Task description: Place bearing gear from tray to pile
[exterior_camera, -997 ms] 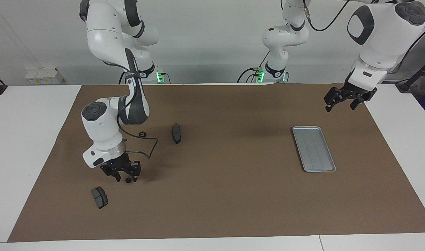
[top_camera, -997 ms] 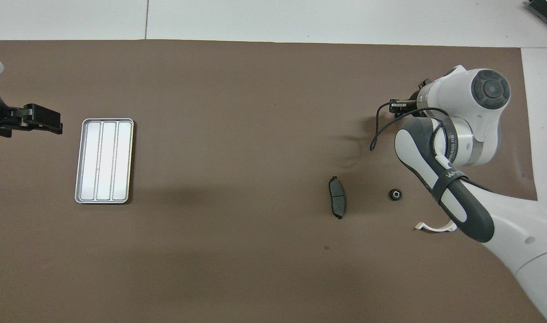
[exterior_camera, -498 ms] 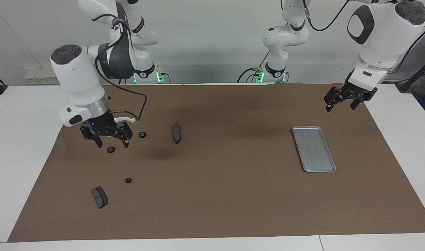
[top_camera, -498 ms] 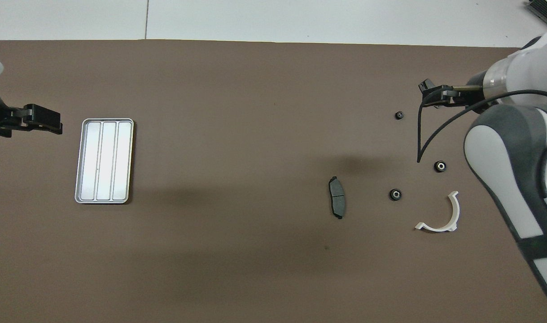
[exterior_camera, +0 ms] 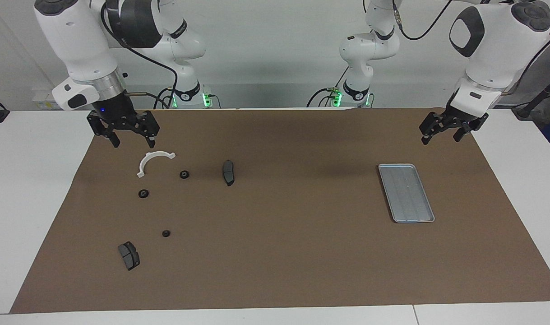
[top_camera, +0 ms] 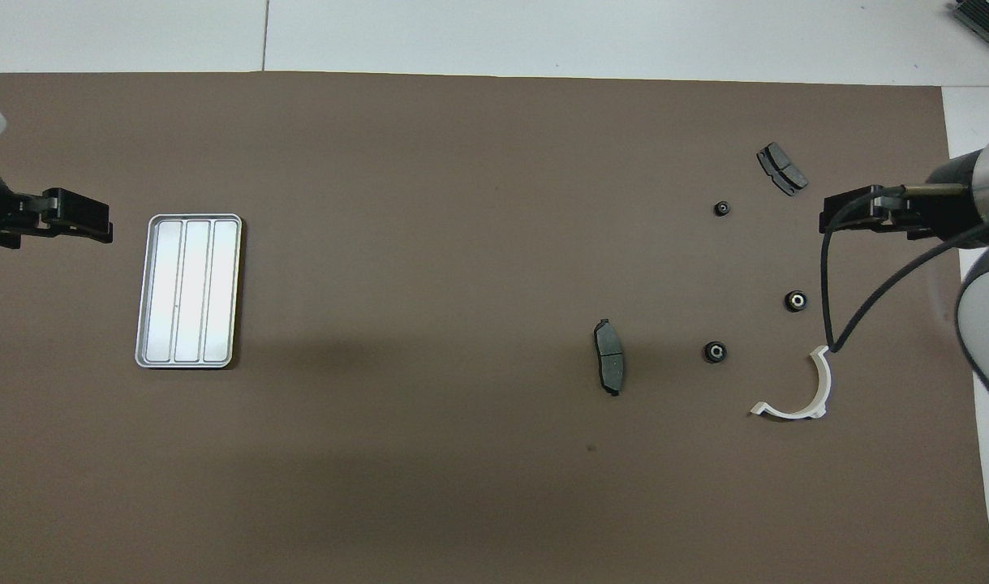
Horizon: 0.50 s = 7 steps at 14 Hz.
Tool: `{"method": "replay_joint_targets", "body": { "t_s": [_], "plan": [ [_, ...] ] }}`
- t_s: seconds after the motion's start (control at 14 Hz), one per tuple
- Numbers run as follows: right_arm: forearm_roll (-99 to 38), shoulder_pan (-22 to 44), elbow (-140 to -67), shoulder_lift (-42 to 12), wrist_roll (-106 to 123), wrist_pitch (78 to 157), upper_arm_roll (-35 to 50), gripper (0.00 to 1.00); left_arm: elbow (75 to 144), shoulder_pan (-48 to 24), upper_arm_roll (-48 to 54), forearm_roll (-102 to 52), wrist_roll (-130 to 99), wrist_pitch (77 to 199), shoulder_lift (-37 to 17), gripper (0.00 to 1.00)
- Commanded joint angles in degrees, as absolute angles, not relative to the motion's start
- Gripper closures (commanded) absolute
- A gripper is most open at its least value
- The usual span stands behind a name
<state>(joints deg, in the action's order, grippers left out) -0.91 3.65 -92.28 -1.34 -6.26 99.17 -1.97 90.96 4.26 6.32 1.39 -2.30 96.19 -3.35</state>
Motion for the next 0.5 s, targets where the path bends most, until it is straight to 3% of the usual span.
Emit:
{"method": "replay_joint_targets", "body": {
  "t_s": [0.0,0.43],
  "plan": [
    [0.2,3.8,-90.2,-2.2,-5.2,96.5,-1.5,0.0,93.2,5.1,6.7,0.6,-1.4,97.4,-1.6,0.0],
    [0.4,4.0,-91.9,-1.0,-4.5,95.9,-1.1,0.0,93.2,5.1,6.7,0.6,-1.4,97.2,-1.6,0.0]
  ]
}}
